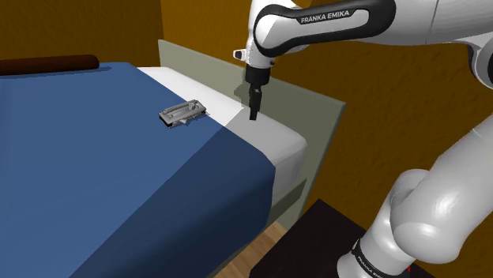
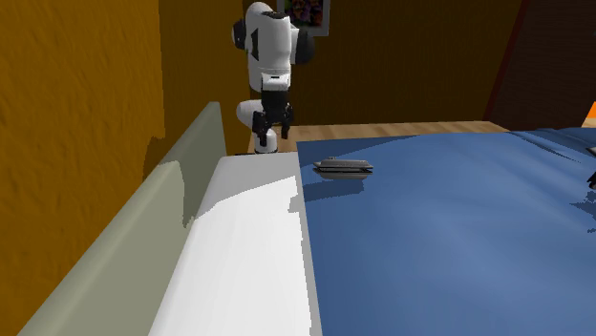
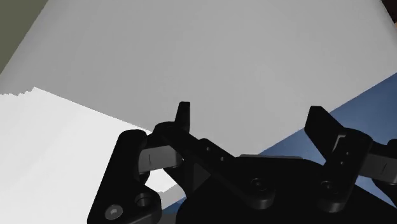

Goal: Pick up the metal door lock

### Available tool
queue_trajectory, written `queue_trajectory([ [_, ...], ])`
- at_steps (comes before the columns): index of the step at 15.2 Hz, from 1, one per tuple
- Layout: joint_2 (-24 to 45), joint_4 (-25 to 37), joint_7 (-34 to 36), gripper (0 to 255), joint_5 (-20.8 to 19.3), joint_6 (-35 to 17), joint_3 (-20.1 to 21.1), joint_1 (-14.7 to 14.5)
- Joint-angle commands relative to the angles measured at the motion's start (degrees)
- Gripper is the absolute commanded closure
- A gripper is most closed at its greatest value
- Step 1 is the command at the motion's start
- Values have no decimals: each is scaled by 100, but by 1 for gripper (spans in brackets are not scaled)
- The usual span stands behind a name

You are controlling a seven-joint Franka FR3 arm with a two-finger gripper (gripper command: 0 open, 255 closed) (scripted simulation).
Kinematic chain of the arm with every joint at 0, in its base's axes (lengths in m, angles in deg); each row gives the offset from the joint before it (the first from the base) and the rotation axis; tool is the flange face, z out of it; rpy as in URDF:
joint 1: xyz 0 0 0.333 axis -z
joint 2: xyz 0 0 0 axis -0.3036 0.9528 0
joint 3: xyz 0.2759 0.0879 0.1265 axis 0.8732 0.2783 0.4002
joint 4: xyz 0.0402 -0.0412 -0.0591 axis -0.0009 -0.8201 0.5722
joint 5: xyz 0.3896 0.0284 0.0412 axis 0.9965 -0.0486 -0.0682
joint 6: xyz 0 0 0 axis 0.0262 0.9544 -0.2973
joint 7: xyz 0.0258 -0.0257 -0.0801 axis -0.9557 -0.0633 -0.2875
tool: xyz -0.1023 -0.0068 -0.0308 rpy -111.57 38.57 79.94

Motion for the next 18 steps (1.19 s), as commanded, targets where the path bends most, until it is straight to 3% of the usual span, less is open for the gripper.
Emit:
queue_trajectory([
  [1, 256, 252, -289, 0, -80, -178, 50, -76],
  [15, 2038, 2289, -1895, 0, -724, -1079, 609, -655],
  [18, 2051, 2151, -1880, 0, -742, -1235, 610, -657],
])
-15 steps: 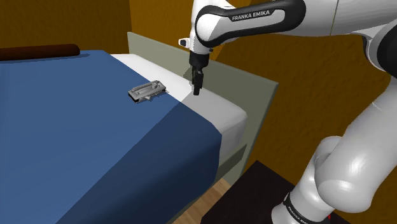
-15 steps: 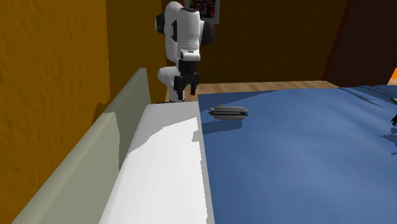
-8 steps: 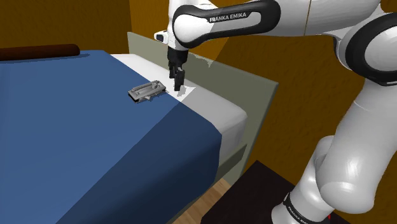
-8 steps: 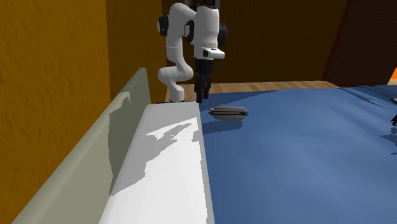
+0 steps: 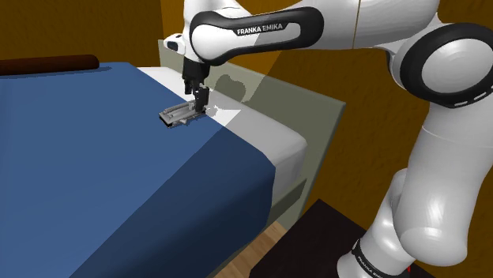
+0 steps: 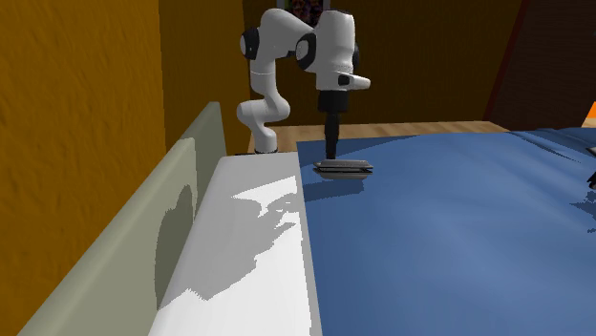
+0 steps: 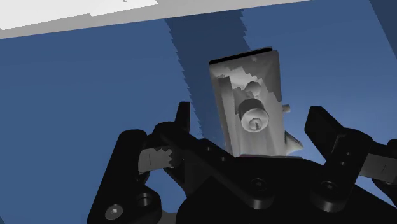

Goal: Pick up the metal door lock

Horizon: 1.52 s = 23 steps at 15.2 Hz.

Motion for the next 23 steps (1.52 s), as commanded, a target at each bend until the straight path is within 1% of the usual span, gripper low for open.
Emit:
queue_trajectory([
  [1, 26, -110, 6, 0, -21, -149, 2, -3],
  [5, 55, -423, 67, 0, -57, -485, -6, 1],
  [7, 54, -423, 67, 0, -57, -486, -6, 1],
  [8, 44, -431, 70, 255, -56, -482, -5, -1],
  [17, 55, -423, 67, 255, -57, -485, -6, 1],
  [23, 23, -6, -13, 255, -11, -42, 4, -5],
])
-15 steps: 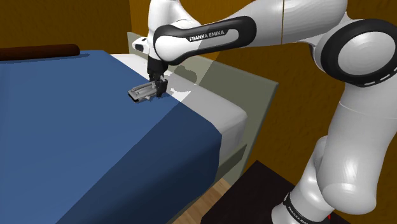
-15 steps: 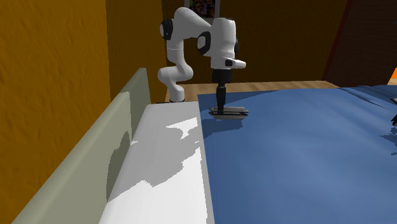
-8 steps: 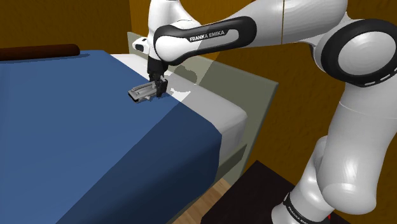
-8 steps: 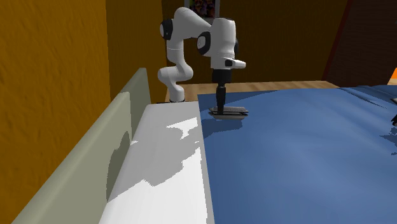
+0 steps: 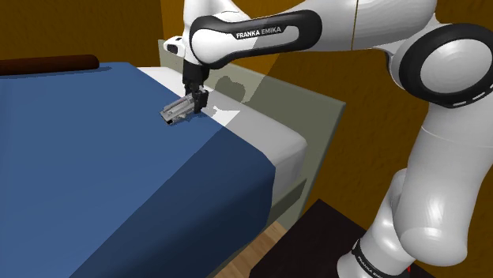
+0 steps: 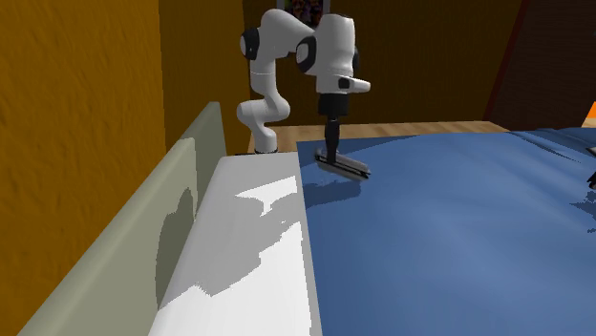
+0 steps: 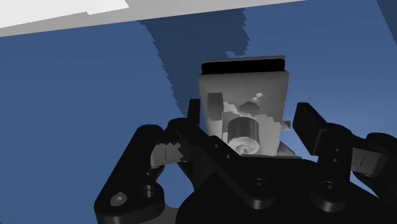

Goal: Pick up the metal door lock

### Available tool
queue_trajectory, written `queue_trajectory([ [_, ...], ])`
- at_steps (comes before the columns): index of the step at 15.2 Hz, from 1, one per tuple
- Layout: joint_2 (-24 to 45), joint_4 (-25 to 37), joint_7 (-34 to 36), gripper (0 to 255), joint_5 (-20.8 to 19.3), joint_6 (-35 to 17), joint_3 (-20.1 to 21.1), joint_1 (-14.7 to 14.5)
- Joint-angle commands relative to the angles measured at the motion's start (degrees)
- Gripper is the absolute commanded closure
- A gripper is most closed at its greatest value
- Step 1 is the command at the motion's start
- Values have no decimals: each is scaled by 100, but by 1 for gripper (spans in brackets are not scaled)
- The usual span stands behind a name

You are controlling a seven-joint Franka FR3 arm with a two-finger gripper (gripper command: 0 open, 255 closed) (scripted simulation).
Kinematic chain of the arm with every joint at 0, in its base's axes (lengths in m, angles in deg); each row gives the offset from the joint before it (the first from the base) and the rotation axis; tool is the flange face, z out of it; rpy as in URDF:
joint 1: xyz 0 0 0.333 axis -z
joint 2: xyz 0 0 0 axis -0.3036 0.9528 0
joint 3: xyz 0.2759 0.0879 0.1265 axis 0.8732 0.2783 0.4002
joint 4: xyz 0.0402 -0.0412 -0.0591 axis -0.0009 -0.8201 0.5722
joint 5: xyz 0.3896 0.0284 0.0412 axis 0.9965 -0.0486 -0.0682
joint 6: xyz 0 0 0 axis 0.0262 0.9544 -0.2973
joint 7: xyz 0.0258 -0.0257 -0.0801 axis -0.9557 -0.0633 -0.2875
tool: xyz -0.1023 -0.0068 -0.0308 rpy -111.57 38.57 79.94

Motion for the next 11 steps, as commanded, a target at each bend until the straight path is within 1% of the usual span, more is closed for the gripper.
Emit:
queue_trajectory([
  [1, -2, 139, -12, 255, 8, 141, 6, -9],
  [9, 42, 813, -109, 255, 46, 765, 18, -23],
  [11, 44, 827, -111, 255, 47, 776, 18, -24],
])
